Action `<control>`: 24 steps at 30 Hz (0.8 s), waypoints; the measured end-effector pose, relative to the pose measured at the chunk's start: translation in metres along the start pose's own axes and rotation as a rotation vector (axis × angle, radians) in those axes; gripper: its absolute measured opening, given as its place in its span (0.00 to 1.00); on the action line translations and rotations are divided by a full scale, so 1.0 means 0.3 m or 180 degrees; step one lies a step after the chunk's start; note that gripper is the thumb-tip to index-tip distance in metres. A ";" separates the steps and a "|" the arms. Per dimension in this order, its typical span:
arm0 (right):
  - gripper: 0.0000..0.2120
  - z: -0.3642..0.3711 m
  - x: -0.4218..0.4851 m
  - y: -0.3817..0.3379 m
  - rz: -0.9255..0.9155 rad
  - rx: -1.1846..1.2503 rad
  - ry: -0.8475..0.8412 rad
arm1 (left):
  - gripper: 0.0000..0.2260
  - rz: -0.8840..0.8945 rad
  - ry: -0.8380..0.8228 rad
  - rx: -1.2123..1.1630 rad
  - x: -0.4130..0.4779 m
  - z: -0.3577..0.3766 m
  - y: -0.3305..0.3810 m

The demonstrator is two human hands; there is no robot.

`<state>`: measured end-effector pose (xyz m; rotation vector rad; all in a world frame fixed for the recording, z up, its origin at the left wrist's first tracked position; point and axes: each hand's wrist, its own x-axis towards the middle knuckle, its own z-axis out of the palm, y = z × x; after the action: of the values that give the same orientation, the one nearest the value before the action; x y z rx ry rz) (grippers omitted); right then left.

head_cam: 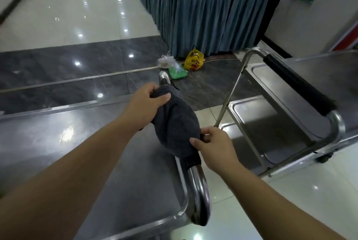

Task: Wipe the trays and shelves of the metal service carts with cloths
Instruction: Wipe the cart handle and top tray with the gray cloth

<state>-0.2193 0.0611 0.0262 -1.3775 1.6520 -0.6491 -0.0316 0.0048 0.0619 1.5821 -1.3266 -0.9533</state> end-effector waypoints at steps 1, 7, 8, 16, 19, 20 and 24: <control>0.08 0.001 -0.002 -0.008 -0.0058 0.0246 0.0159 | 0.06 -0.0022 0.0111 -0.0139 -0.015 -0.012 0.009; 0.15 -0.062 0.025 -0.129 -0.0674 0.1165 0.0600 | 0.08 0.0073 0.0813 -0.0733 -0.107 -0.121 0.066; 0.16 -0.075 0.029 -0.156 -0.0746 0.1283 0.0556 | 0.09 0.0057 0.0890 -0.0822 -0.127 -0.143 0.071; 0.24 -0.102 -0.015 -0.370 -0.0997 0.1739 -0.0424 | 0.04 -0.0149 0.1376 -0.0646 -0.296 -0.336 0.043; 0.23 -0.065 -0.054 -0.418 -0.1330 0.1056 -0.0508 | 0.09 -0.0185 0.1137 -0.0697 -0.375 -0.422 0.027; 0.21 -0.044 -0.070 -0.432 -0.1474 0.0766 -0.0428 | 0.10 -0.0203 0.1110 -0.0745 -0.405 -0.452 0.024; 0.15 0.074 -0.147 -0.495 -0.2139 -0.0412 -0.0184 | 0.14 -0.0144 0.1217 -0.0740 -0.525 -0.576 -0.006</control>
<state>-0.1241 0.0687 0.1502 -2.0483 1.1819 -0.8735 0.1053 0.1826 0.1276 1.5251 -0.8863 -0.7535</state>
